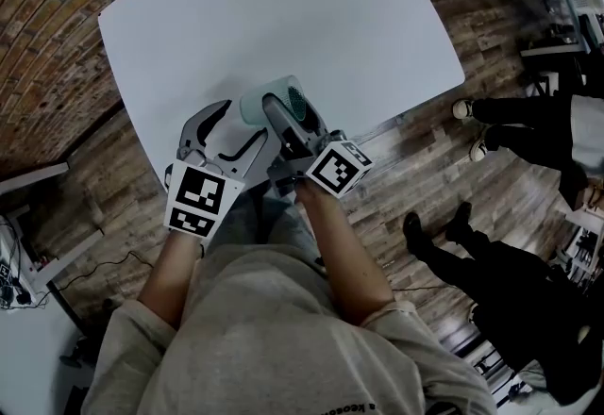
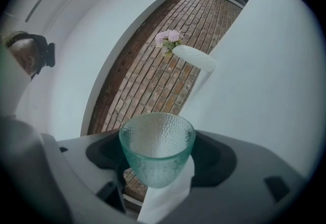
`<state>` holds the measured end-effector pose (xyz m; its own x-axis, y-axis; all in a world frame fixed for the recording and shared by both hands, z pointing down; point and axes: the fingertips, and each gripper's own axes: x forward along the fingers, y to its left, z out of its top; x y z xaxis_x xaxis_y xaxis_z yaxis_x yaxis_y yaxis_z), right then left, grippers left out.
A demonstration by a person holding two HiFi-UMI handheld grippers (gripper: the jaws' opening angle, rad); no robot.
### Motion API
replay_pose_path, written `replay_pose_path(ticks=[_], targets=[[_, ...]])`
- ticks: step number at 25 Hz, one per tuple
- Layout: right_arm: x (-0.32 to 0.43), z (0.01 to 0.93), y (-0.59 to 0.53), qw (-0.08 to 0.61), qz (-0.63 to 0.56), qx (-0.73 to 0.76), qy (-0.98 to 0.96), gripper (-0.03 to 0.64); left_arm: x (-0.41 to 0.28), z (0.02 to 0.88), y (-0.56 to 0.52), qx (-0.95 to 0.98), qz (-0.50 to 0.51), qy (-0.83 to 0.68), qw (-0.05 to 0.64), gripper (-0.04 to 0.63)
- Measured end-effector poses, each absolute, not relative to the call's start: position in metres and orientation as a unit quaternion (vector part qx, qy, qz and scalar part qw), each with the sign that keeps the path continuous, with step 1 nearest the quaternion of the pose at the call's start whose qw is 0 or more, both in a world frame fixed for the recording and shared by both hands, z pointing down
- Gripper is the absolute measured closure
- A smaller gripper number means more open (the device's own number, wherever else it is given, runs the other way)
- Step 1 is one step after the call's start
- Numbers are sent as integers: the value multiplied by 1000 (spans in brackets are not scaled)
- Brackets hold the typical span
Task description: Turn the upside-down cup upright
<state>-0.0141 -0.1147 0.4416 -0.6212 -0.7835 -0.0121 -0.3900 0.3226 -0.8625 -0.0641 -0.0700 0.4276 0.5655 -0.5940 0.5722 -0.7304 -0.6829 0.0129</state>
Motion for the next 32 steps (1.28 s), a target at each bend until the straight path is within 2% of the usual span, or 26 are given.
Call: replay_pose_path(ticks=[3, 12, 32], targets=[[-15, 441, -115, 222, -447, -373, 782, 238, -62, 433, -72, 878, 278, -370, 125, 269], [-11, 439, -112, 223, -449, -367, 783, 238, -54, 445, -77, 879, 298, -355, 108, 243], [-16, 438, -112, 219, -459, -355, 785, 238, -42, 468, -84, 890, 331, -305, 74, 236]])
